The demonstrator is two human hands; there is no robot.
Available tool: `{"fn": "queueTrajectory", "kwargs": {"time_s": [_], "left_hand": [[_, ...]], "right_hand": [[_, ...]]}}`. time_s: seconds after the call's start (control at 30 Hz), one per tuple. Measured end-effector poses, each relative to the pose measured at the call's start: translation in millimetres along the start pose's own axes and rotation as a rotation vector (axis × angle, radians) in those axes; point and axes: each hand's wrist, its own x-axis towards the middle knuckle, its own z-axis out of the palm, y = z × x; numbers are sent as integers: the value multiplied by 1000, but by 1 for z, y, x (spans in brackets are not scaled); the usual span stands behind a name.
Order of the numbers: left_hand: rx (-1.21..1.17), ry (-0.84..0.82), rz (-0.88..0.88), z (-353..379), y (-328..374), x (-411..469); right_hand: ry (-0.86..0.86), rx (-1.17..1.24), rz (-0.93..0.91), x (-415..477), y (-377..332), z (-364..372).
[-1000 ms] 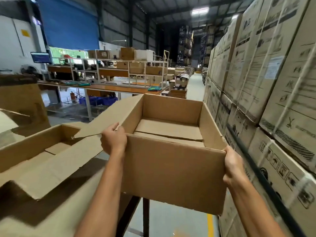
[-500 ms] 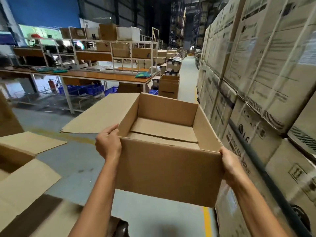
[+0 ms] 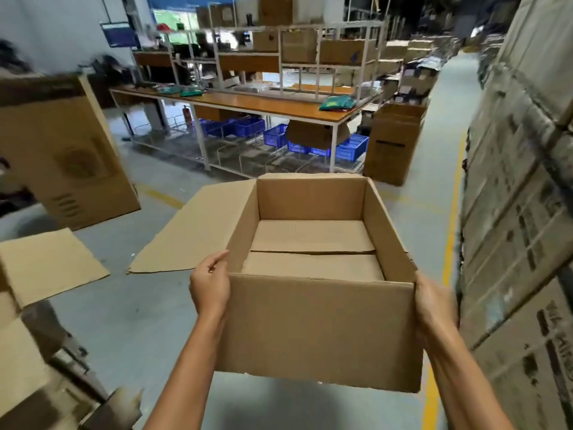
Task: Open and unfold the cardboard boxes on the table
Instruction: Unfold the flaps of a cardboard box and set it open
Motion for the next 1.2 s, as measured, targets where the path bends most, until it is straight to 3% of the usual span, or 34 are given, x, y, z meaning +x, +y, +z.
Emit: {"fn": "queueTrajectory", "kwargs": {"time_s": [0.27,0.67,0.9,1.2], "left_hand": [[-26,187,-151,5,-59,106],[-38,461,-258,20,-140,340],[-79,546,-241,23,-146,442],[-182,749,-201,27,-180,614]], "right_hand": [[-226,-19,44,72,-21,143],[-486,-133,7,197,-111,429],[-585,-121,-55,240,-182,562],[-822,-175,-176,301,-273,801]]}}
